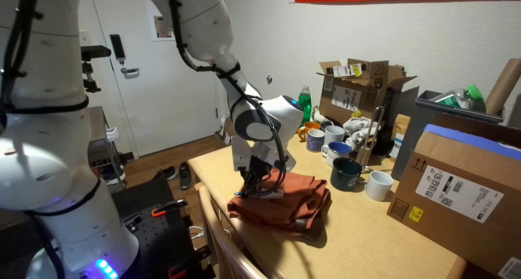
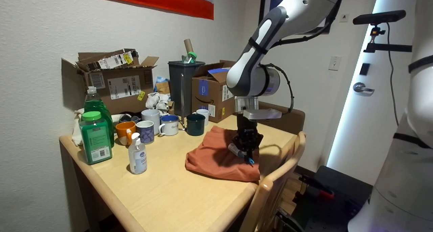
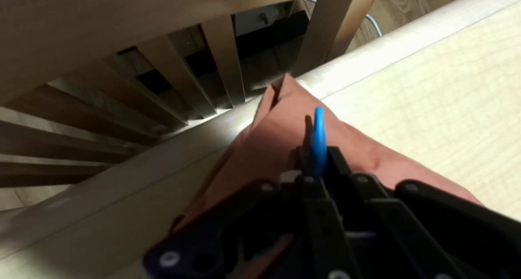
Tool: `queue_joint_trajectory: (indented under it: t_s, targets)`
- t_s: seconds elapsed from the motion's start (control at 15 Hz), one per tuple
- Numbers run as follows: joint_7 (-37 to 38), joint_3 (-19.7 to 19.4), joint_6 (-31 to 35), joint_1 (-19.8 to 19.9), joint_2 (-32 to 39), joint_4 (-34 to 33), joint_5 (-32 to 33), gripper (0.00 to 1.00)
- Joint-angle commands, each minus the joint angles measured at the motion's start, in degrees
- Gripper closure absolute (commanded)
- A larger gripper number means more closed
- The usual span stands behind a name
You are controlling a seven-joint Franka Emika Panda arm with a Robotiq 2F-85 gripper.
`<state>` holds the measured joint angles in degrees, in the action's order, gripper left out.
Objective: Pick up the lint roller and use it on the orange fabric
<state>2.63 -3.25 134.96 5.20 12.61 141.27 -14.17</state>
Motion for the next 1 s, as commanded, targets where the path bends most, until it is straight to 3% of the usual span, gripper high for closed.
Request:
queue_joint_trajectory:
  t_s: [0.0,0.07,0.13,0.6,0.67,0.93]
  targets:
    - [2.0,-1.54,1.45,-0.32,-3.65,2.48,3.9,0.97]
    - [0.32,-0.85,0.15,0.04,-1.0,0.41,2.1,0.97]
    - [0.3,-1.0,0.16,0.08,-1.15,0.41,2.32,0.89]
    - [0.27,-0.93,0.16,0.0,-0.72,0.37,2.32,0.89]
    - [0.27,-0.93,0.16,0.0,-0.71,0.37,2.32,0.97]
    - [0.82,-1.22,-1.11,-0.19,-0.84,-0.44,3.81,0.97]
